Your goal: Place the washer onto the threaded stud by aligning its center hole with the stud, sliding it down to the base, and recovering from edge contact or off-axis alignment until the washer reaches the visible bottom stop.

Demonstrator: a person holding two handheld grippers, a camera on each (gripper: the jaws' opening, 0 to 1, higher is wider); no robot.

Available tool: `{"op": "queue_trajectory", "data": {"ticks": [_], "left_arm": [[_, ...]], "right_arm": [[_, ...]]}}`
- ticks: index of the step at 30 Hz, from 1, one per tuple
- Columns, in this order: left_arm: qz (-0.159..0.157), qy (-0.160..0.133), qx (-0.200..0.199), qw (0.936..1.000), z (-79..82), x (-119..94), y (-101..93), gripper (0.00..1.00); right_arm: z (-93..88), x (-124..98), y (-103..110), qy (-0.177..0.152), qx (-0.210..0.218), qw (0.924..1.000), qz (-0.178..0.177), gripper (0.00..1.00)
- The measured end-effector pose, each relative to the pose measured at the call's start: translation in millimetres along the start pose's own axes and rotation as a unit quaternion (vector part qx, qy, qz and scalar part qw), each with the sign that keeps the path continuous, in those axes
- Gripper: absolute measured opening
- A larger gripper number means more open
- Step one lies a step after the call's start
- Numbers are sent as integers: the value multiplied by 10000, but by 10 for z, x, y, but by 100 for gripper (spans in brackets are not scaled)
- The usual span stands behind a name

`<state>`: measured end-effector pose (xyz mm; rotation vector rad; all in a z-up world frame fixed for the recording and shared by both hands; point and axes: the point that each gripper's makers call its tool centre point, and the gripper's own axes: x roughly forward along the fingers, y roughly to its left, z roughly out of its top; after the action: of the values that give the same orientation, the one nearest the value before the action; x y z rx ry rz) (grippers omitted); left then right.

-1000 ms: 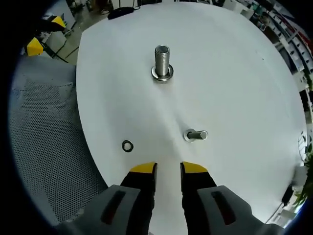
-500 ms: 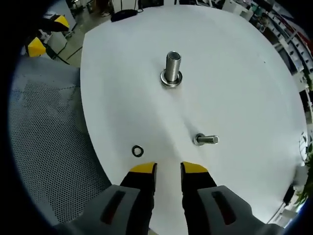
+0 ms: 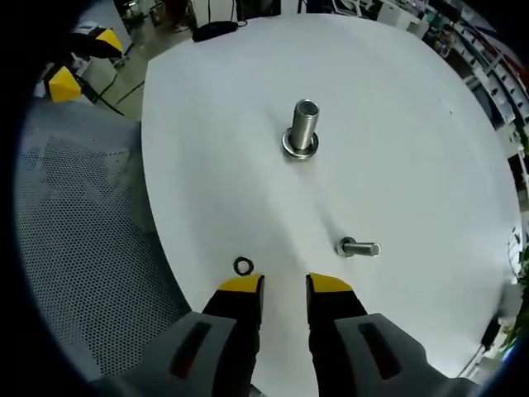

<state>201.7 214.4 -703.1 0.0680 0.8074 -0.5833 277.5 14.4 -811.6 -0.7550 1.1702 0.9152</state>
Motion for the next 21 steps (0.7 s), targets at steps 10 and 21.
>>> {"op": "queue_trajectory", "data": {"ticks": [10,21], "left_arm": [[-31,1,1,10000,3,7,-8,31],[-78,10,-3,10000,-8,10,-22,31]], "right_arm": [[139,-5,181,-244,-99,9996,119,23],[117,48,391,-232,-184,9989,351,24]]}}
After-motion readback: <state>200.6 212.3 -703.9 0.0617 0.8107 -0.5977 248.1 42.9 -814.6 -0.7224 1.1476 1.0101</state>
